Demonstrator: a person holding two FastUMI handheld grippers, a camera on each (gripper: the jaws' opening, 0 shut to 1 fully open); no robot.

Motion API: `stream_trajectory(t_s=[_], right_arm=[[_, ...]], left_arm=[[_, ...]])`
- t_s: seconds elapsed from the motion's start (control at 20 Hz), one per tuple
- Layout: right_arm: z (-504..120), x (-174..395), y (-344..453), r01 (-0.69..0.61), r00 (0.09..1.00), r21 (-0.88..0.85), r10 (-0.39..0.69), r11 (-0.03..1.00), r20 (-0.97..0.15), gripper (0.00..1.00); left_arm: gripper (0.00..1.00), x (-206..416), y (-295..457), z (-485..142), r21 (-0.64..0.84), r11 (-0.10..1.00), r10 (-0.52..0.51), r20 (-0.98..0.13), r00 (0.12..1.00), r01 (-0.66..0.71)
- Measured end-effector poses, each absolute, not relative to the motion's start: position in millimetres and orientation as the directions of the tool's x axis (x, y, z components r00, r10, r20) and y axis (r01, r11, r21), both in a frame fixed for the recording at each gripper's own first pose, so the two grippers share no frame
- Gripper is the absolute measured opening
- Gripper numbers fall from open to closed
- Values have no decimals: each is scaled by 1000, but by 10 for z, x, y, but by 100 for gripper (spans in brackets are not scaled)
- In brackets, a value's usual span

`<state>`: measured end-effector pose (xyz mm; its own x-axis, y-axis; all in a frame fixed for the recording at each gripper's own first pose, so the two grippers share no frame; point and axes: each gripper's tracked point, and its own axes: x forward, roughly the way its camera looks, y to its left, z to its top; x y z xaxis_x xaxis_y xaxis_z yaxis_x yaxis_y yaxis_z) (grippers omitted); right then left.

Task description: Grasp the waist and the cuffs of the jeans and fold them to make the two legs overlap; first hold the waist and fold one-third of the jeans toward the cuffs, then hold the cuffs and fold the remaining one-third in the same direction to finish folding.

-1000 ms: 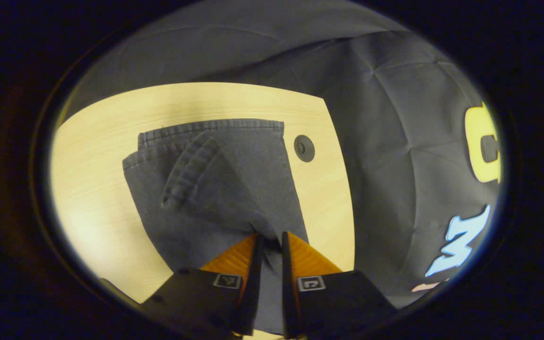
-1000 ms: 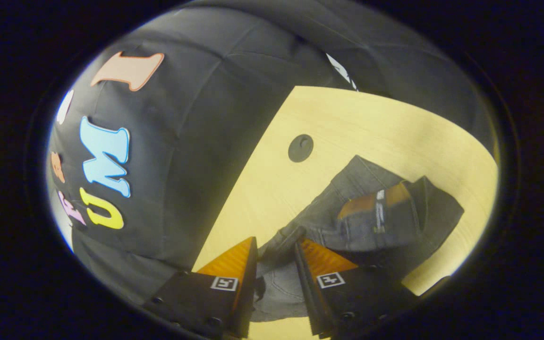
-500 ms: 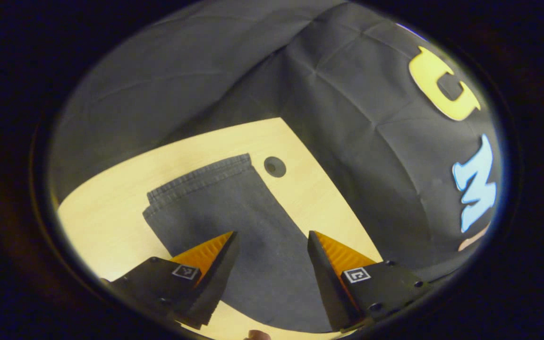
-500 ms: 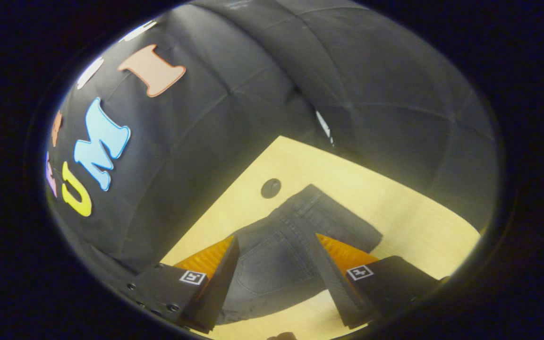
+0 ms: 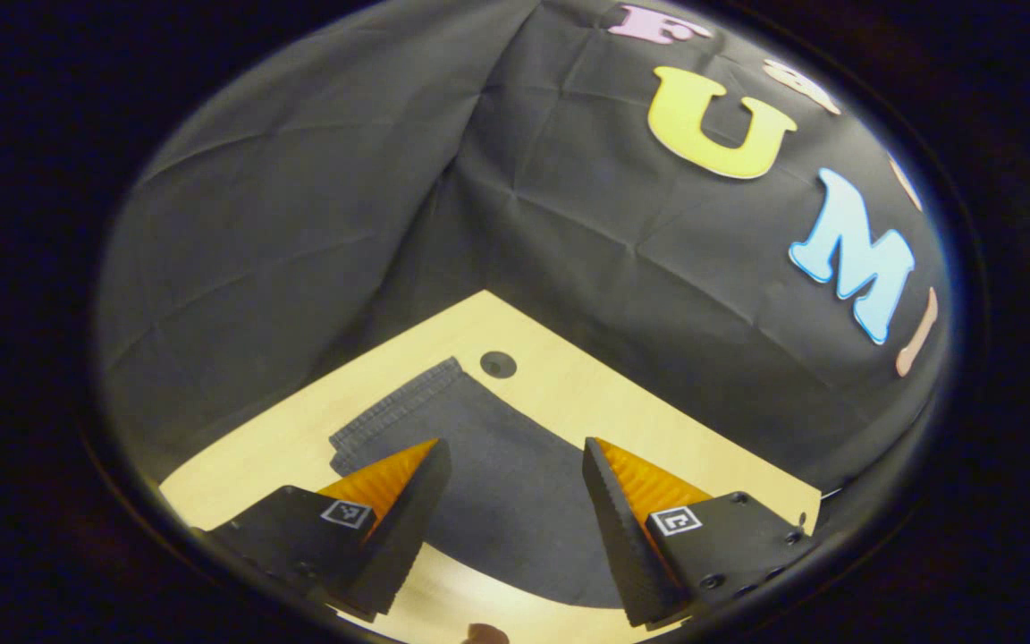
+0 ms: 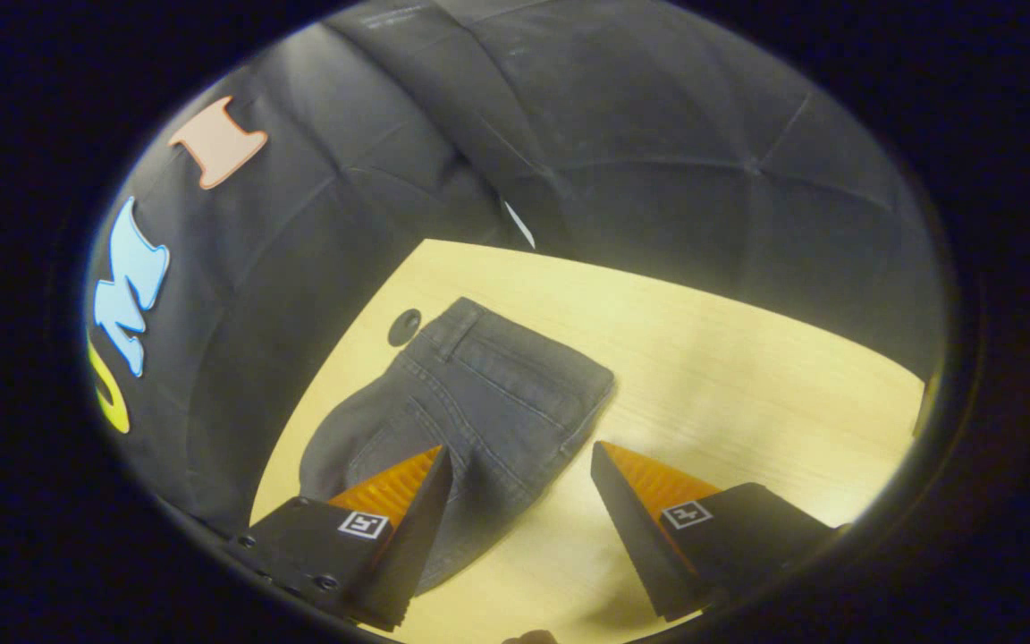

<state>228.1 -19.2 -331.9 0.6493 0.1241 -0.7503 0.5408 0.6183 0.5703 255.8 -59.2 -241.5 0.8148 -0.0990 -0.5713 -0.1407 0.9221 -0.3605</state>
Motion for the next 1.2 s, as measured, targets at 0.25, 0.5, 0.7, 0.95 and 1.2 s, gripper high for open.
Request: stream_trajectory(t_s=[0.25,0.5,0.7,0.95,1.2], right_arm=[[-3392,2504,-201,566,668,577,83,589,-739,89],[-3438,2501,-140,533,665,589,129,607,-735,41],[-3184,2500,-217,462,723,660,179,593,-667,22],[-2386,2324,-538,370,819,676,120,637,-561,14],[-1593,2040,-839,226,925,640,45,735,-378,17]], left_arm=[[98,2243,-671,-2260,-321,944,-107,-525,844,-80],[97,1986,-822,-2209,-302,953,-125,-512,850,-41],[97,1831,-848,-2198,-318,947,-130,-509,851,-45],[97,1635,-917,-2064,-333,943,-151,-487,860,-23],[97,1447,-1062,-1950,-317,948,-173,-456,873,22]])
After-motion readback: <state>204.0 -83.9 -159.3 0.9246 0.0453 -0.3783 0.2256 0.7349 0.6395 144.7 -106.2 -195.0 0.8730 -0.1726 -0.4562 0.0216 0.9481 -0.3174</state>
